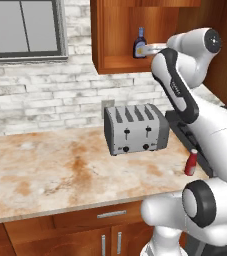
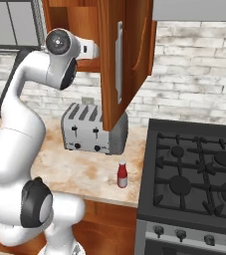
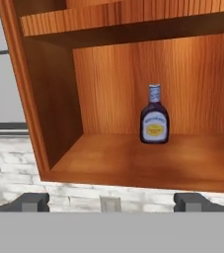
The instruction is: Take 2 condiments from the cabinet and move them on the counter near the stove.Make sure the condiments are lined up with each other, next to each other.
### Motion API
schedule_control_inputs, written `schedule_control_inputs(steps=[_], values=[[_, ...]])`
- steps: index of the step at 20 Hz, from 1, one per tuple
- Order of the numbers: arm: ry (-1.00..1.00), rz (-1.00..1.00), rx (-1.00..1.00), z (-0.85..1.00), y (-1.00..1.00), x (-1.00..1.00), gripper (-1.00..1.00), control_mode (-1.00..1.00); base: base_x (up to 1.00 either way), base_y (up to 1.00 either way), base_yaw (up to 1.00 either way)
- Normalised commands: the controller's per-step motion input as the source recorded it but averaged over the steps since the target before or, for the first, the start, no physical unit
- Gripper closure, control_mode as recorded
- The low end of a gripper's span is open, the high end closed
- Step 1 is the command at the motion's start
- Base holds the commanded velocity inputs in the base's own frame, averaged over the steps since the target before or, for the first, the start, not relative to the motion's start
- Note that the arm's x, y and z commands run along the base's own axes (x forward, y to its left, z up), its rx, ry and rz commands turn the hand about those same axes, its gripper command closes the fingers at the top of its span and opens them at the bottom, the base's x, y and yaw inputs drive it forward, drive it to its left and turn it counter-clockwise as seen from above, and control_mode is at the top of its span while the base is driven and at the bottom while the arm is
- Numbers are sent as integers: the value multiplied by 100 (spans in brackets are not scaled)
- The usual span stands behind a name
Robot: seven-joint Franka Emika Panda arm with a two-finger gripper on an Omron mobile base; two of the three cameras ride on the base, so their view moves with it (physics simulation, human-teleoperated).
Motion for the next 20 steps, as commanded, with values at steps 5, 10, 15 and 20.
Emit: schedule_control_inputs(steps=[5,10,15,20], values=[[-2,0,-2,0,-11,47,-100,-100,0,0,0],[-2,0,-2,0,-14,40,-100,-100,0,0,0],[-5,0,-4,0,-12,44,-100,-100,0,0,0],[-3,0,-1,7,-2,39,-100,-100,0,0,0]])
